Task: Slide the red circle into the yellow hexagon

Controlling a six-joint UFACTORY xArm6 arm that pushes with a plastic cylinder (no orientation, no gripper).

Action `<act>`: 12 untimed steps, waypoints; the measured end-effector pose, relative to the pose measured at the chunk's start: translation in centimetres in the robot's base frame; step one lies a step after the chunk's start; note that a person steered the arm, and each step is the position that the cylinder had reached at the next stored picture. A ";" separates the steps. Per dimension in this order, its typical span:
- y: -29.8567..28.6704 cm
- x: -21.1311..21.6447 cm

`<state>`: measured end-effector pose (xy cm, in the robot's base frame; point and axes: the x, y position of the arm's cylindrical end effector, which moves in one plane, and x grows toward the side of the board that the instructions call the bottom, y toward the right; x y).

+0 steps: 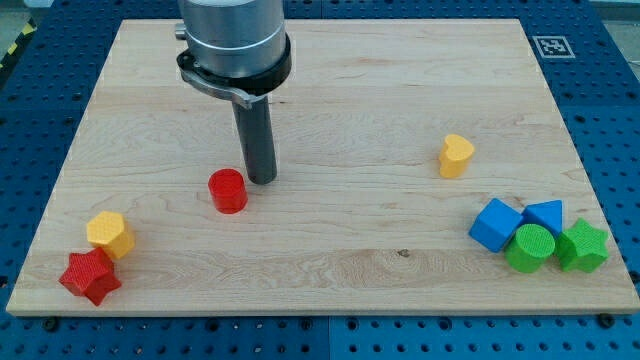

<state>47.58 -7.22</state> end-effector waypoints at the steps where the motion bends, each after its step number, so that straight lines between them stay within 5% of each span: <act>1: -2.4 0.0; 3: -5.6 -0.1; 5: -2.6 -1.6; 9: -3.7 6.7; 12: -6.1 6.7</act>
<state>54.30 -13.36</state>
